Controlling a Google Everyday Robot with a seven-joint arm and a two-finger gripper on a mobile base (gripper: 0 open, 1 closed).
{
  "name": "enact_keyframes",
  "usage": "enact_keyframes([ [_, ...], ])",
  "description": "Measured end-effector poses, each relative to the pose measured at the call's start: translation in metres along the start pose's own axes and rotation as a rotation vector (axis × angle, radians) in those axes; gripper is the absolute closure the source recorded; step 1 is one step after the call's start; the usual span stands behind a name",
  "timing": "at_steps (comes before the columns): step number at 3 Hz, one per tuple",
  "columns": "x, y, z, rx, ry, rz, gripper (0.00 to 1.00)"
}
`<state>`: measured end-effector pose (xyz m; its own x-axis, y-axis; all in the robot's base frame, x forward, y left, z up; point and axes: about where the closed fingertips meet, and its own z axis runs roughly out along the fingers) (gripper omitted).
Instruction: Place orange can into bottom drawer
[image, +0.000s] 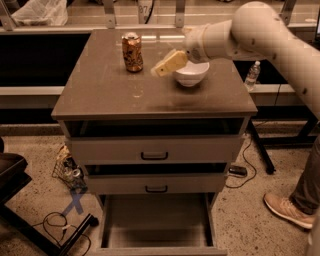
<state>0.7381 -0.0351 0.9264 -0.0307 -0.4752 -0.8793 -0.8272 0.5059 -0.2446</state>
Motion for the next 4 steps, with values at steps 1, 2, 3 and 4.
enact_keyframes([
  [1, -0.004, -0.002, 0.036, -0.018, -0.039, 0.021, 0.00],
  [2, -0.012, -0.005, 0.073, -0.033, -0.074, 0.029, 0.00],
  [3, -0.014, -0.011, 0.093, -0.030, -0.090, 0.042, 0.00],
  [4, -0.019, -0.024, 0.124, -0.015, -0.114, 0.065, 0.00],
])
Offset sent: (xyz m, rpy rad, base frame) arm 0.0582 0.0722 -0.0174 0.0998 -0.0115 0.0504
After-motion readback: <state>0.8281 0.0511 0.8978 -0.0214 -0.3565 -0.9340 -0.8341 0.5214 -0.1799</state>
